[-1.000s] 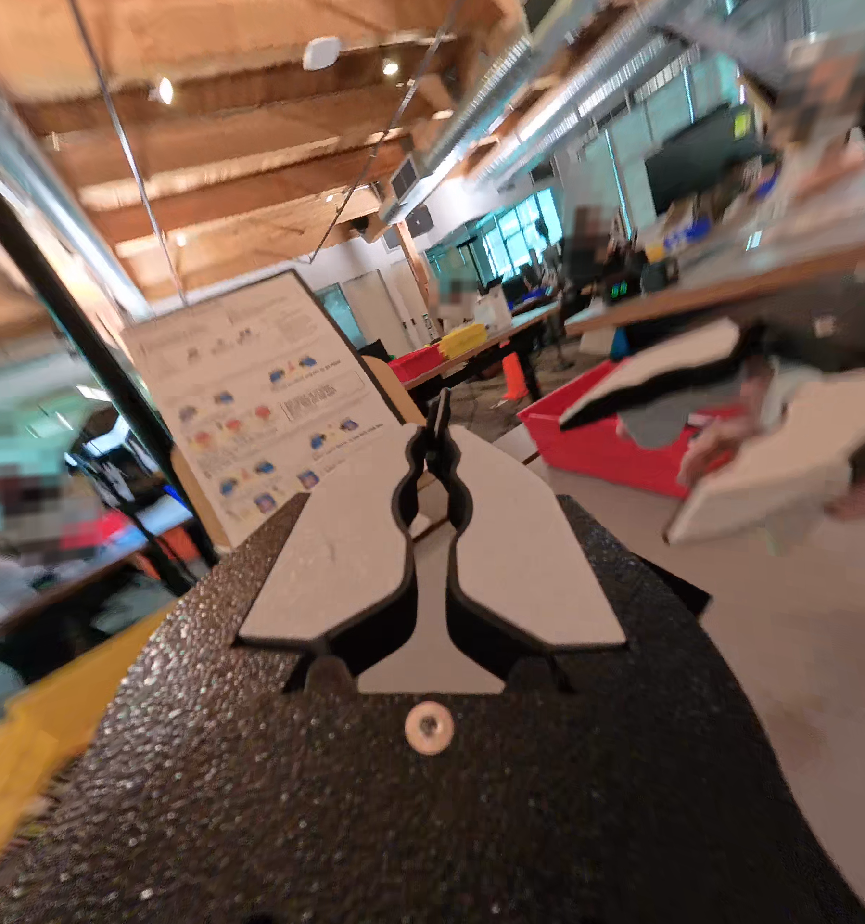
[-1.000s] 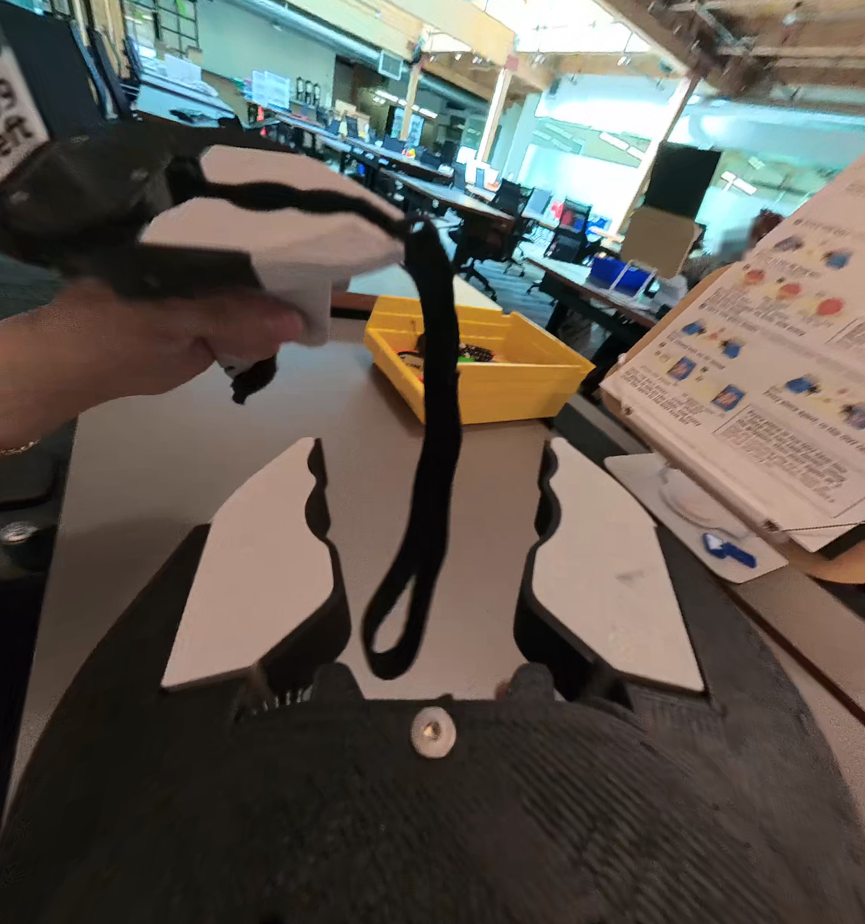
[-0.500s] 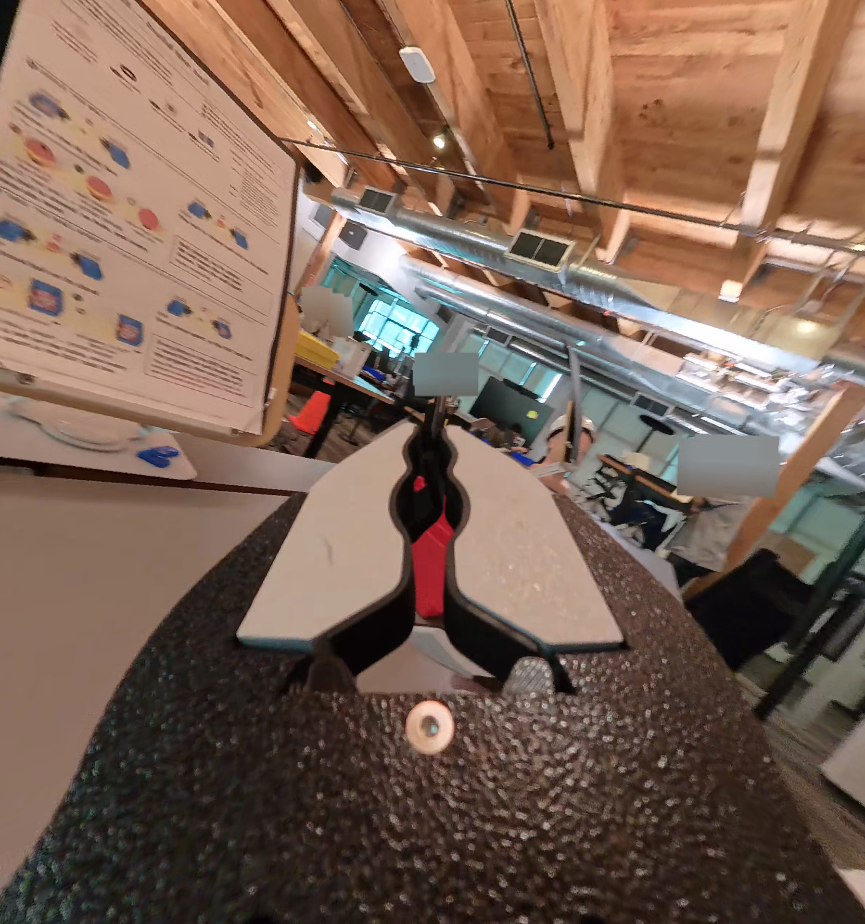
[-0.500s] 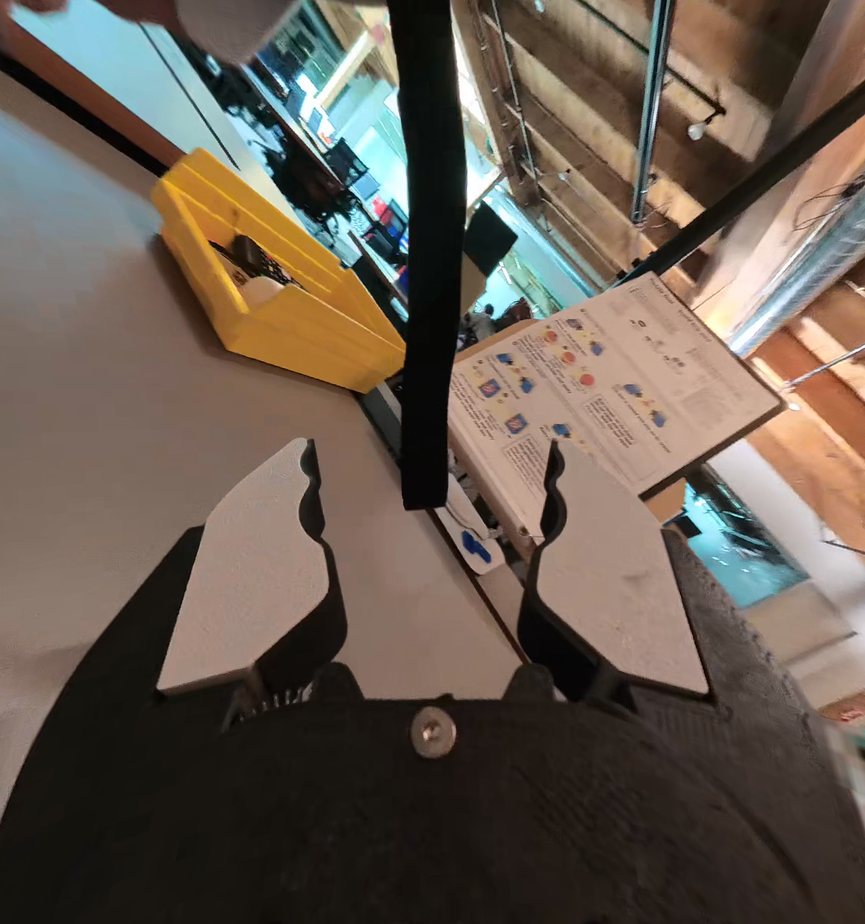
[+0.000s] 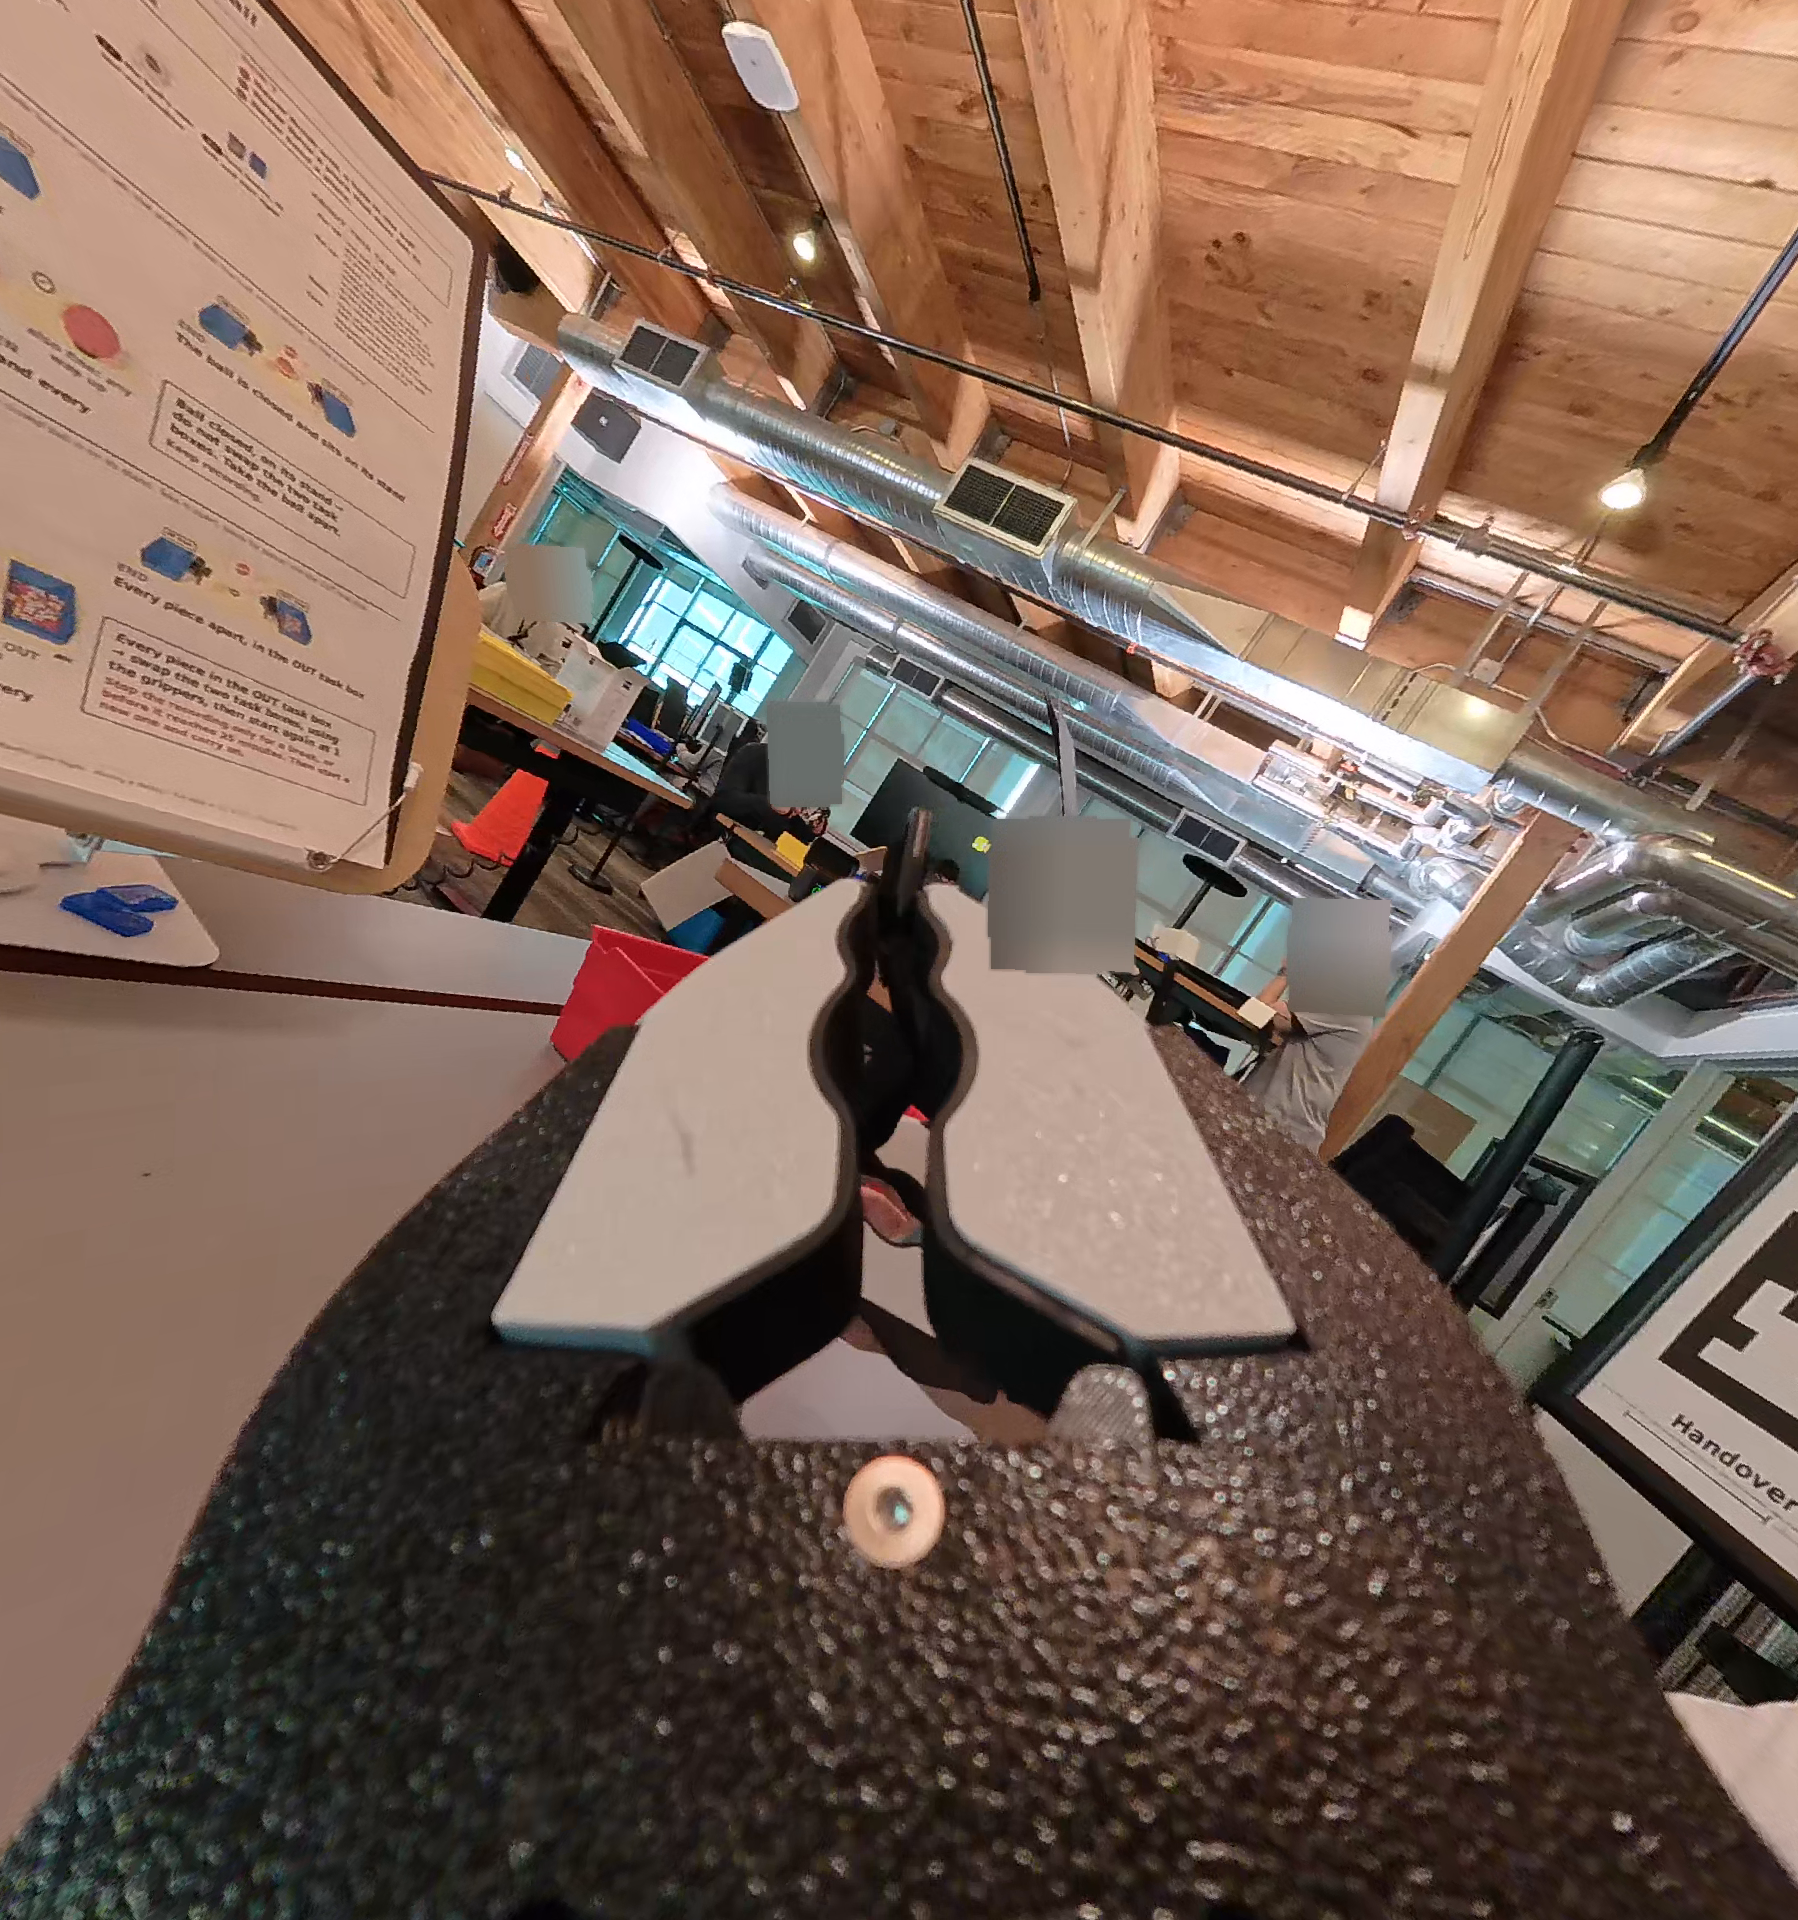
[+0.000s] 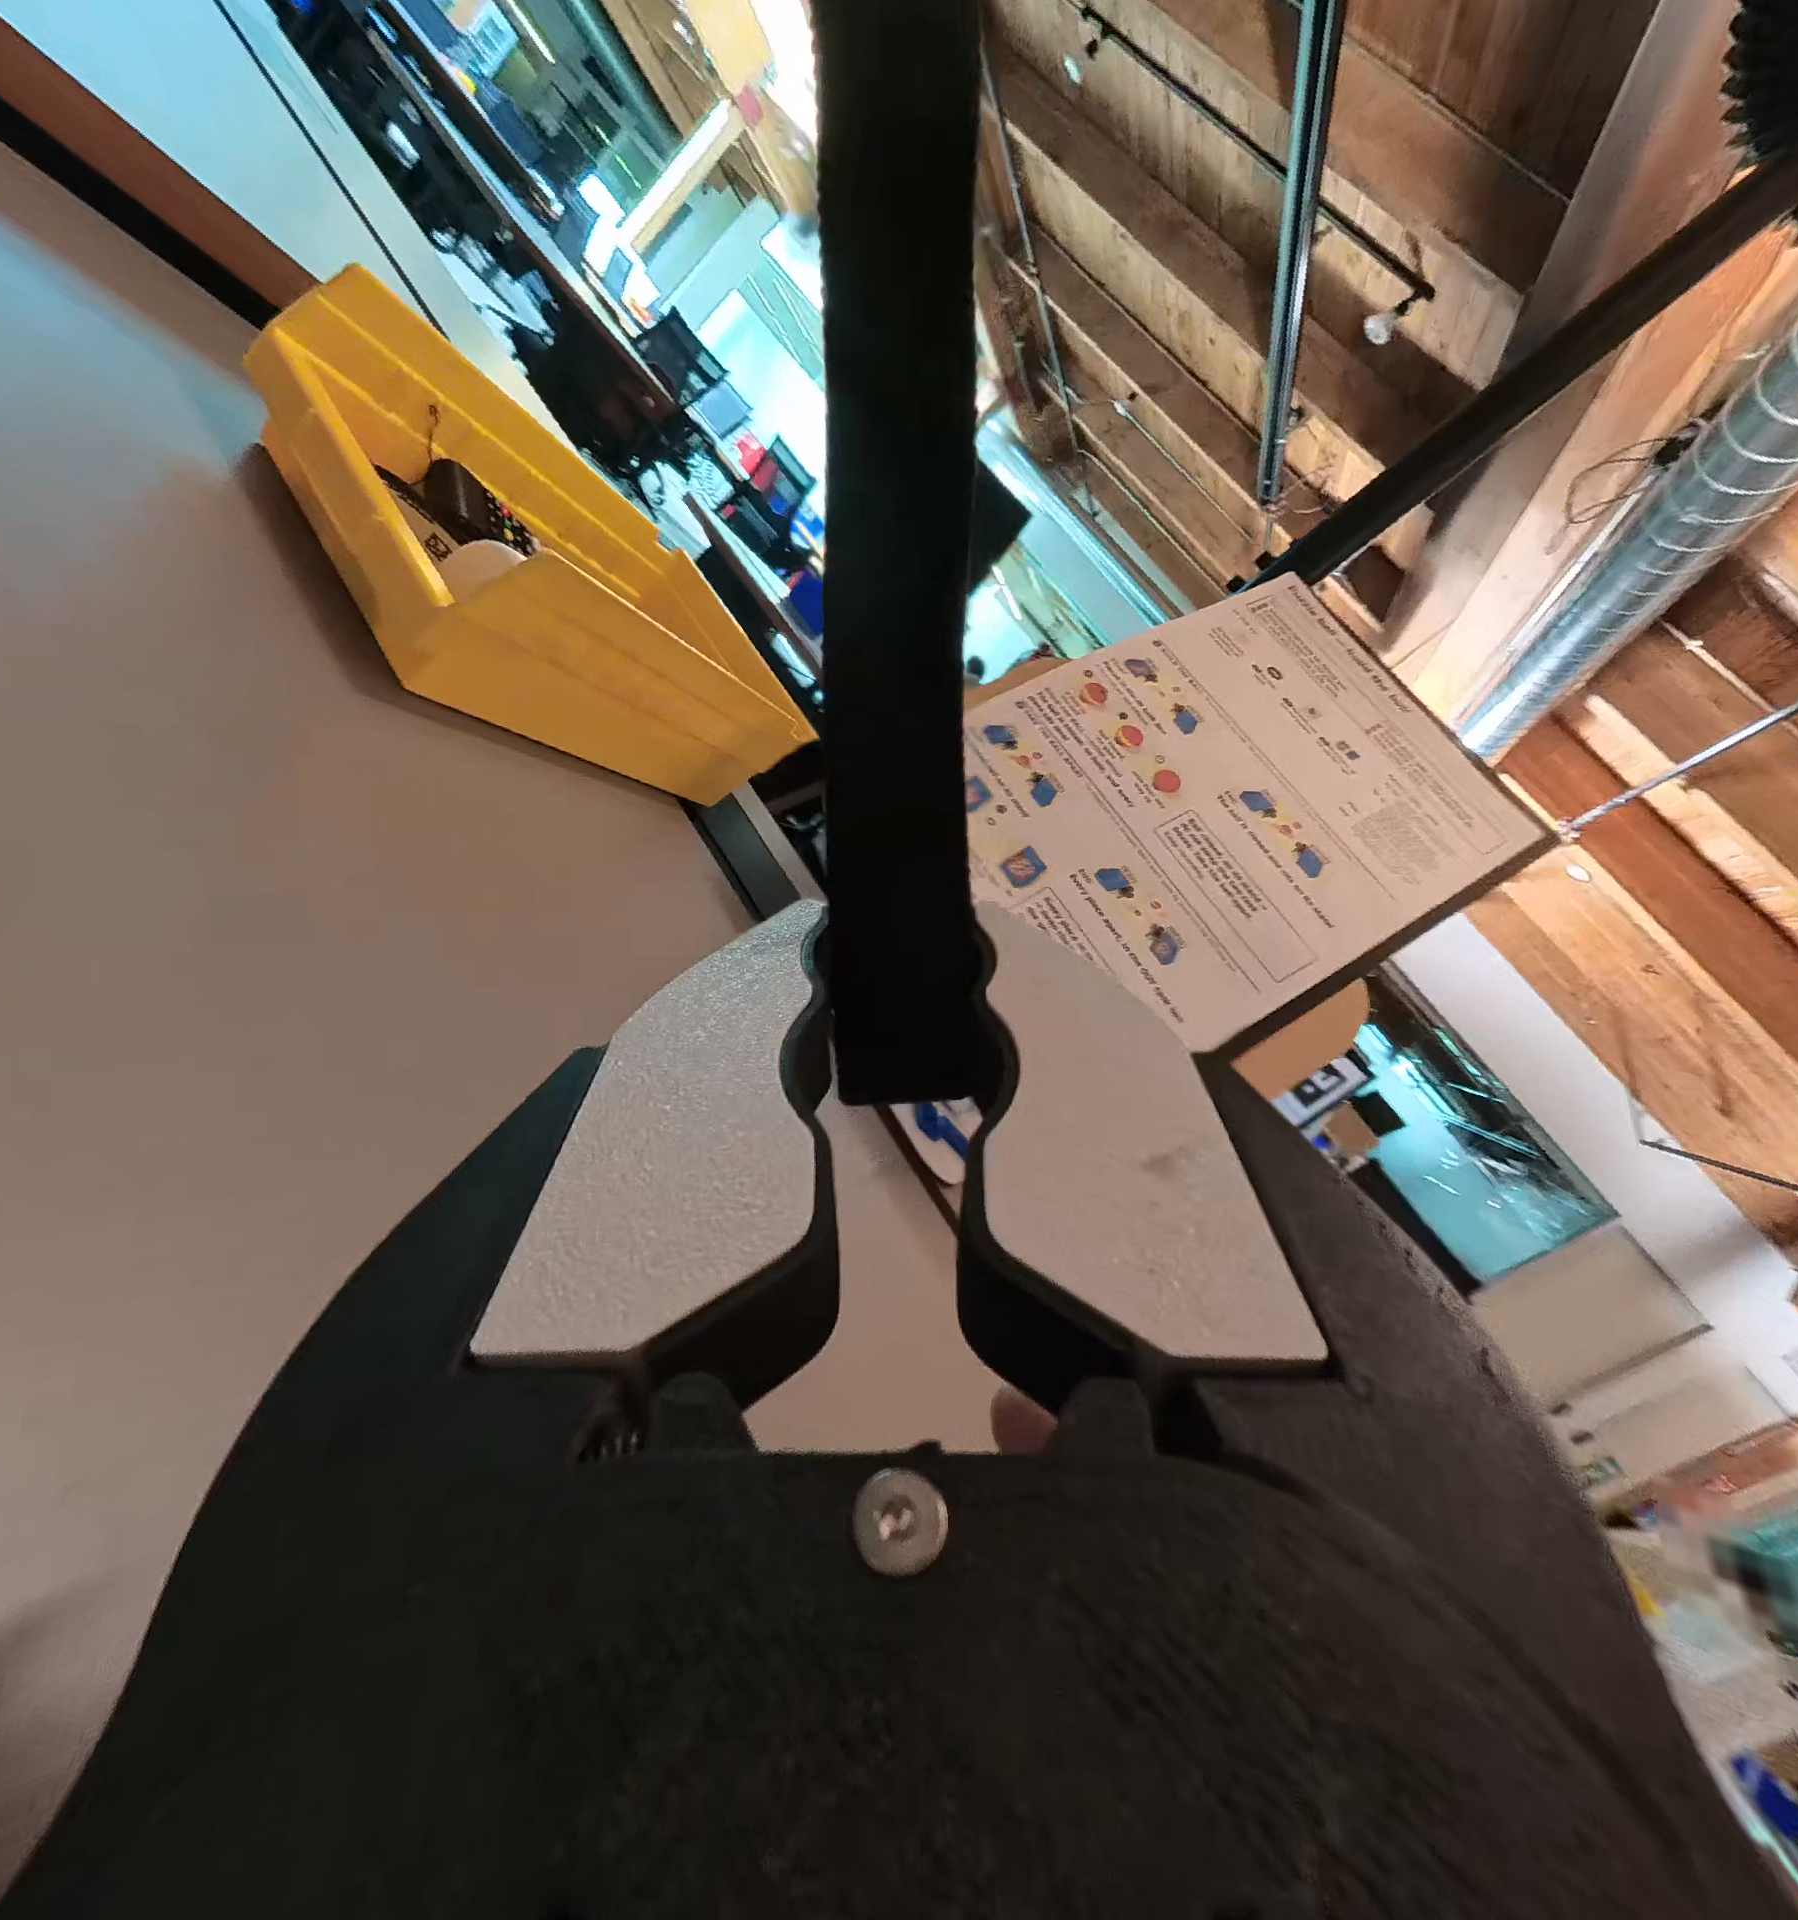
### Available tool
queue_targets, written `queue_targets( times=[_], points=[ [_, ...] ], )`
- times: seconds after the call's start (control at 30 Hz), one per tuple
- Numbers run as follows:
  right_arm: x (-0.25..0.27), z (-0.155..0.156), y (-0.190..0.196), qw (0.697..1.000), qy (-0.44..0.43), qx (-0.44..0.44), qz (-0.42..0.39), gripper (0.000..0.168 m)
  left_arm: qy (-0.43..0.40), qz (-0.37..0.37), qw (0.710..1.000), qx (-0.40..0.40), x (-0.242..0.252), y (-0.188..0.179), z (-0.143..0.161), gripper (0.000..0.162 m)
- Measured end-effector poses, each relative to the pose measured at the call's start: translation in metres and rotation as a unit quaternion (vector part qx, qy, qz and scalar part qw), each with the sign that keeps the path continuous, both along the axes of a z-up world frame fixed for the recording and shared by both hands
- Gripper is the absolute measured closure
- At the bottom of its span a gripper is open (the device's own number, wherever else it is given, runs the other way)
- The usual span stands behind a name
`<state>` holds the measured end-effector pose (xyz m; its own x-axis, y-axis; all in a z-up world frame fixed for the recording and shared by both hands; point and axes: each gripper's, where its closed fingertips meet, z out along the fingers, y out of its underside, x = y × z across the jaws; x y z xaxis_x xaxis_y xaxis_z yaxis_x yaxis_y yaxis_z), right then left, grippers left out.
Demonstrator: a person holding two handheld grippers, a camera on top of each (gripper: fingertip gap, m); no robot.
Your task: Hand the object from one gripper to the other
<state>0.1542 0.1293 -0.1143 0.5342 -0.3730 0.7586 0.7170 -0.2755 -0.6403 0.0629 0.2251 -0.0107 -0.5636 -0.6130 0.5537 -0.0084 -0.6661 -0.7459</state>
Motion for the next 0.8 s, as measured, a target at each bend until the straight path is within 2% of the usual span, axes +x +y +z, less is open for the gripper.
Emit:
queue_targets(
  times=[0.13,0.23,0.33,0.4,0.47,0.6,0.67,0.73,0.8],
  points=[
    [-0.006,-0.003,0.002,0.999,0.015,-0.015,0.029,0.147,0.002,0.016,1.0,0.016,0.002,0.009,-0.004,0.156],
    [-0.006,0.0,0.0,0.999,0.027,-0.023,0.032,0.147,0.006,0.053,0.995,0.081,0.006,0.017,-0.01,0.153],
    [-0.003,0.005,-0.005,0.998,0.046,-0.041,0.016,0.147,0.032,0.122,0.971,0.201,0.011,0.031,-0.02,0.122],
    [0.002,0.006,-0.011,0.996,0.052,-0.07,-0.012,0.147,0.045,0.182,0.932,0.31,0.013,0.04,-0.026,0.101],
    [0.006,0.008,-0.017,0.993,0.039,-0.098,-0.043,0.147,0.023,0.198,0.887,0.417,0.012,0.029,-0.027,0.1],
    [0.004,0.005,-0.023,0.982,-0.016,-0.176,-0.074,0.147,-0.012,0.112,0.81,0.575,0.014,-0.029,-0.058,0.1],
    [0.0,0.003,-0.024,0.975,-0.033,-0.205,-0.083,0.147,-0.016,0.081,0.758,0.647,0.019,-0.049,-0.082,0.1],
    [-0.009,0.0,-0.022,0.969,-0.041,-0.23,-0.078,0.147,-0.015,0.075,0.705,0.705,0.025,-0.061,-0.103,0.102],
    [-0.019,-0.002,-0.017,0.965,-0.05,-0.25,-0.067,0.147,-0.015,0.069,0.676,0.734,0.031,-0.07,-0.119,0.105]
  ],
)
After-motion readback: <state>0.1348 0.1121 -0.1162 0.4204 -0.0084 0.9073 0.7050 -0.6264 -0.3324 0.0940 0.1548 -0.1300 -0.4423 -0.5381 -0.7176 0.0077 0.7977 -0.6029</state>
